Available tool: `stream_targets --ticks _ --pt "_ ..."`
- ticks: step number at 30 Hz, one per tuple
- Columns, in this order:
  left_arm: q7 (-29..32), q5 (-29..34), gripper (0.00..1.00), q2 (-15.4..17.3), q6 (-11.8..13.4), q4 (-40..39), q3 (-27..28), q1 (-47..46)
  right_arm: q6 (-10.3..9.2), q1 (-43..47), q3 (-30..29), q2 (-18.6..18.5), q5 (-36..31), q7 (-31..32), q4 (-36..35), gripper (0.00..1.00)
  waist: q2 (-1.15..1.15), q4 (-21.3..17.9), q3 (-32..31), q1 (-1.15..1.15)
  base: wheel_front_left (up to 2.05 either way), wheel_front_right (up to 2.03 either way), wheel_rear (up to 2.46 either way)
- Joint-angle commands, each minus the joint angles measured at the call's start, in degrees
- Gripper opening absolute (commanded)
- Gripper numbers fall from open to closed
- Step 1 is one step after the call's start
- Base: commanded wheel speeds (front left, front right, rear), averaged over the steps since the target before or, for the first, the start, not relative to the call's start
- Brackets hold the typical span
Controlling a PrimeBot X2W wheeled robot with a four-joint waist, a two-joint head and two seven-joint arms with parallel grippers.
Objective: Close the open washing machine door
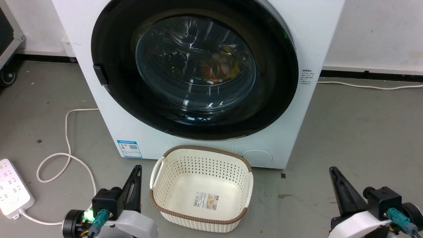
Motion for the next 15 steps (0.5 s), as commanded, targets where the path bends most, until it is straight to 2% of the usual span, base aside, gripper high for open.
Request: stream_targets --ticks 1,15 --pt "0.3 0.5 0.0 0.0 0.5 -0.5 0.2 0.5 -0.03 -0.3 0.2 0.2 -0.2 0.3 -0.5 0.0 0.0 0.0 0.0 0.0 0.0 0.0 0.0" --pt "1.9 1.1 0.0 0.0 1.3 -1.8 0.7 0.6 -0.03 -0.4 0.8 0.2 -0.4 1.9 -1.5 0.0 0.0 0.0 0.4 0.0 0.0 0.0 0.0"
